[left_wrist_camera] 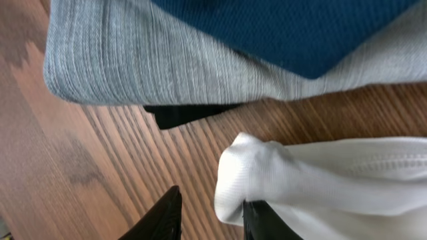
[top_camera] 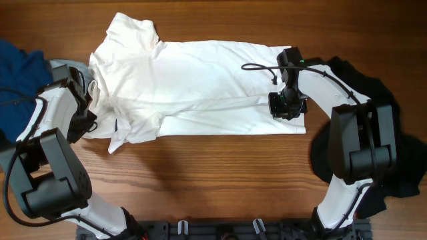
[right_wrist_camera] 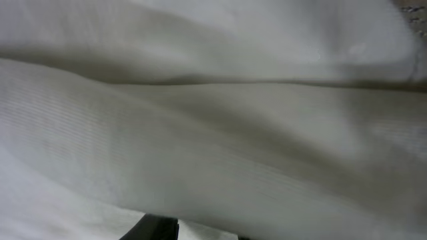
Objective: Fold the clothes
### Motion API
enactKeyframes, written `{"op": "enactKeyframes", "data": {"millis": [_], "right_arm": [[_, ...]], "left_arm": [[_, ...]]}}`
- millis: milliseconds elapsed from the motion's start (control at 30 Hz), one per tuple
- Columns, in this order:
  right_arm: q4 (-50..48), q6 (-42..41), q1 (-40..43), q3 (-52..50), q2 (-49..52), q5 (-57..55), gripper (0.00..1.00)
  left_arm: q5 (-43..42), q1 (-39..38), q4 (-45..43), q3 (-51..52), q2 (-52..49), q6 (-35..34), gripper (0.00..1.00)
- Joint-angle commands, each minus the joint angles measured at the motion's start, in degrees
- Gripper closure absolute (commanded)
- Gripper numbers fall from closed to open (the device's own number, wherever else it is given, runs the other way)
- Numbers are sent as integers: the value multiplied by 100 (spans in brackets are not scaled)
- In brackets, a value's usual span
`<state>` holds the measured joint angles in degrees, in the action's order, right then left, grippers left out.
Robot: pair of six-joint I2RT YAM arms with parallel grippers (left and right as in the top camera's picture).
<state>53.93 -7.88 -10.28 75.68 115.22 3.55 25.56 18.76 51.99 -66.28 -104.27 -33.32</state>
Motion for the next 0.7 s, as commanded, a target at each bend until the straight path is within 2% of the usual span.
{"op": "enactKeyframes", "data": {"millis": [0,33,100,133,233,300,367,667], "right_arm": [[17,-293,81,-44,160,-286,71],[28,-352,125,-44,160,-295,71],[125,-704,236,-44,157,-426,71],[144,-745,278,-44,157,-420,70],[166,-881,404,-44,157,-420,70],[221,-881,468,-44,157,-483,70],[251,-975,518,-44,157,-599,70],[243,-879,592,-44,157,-568,70]], "left_arm": [[-20,13,35,-173,315,179,60],[-17,13,42,-208,407,179,50],[-24,11,28,-245,584,177,36],[-68,9,11,-264,678,177,33],[-713,-15,-46,-291,977,179,36],[-1895,-114,-136,-291,1108,184,43],[-2638,-275,-157,-291,1073,334,45],[-2723,-1314,52,-127,782,614,46]]}}
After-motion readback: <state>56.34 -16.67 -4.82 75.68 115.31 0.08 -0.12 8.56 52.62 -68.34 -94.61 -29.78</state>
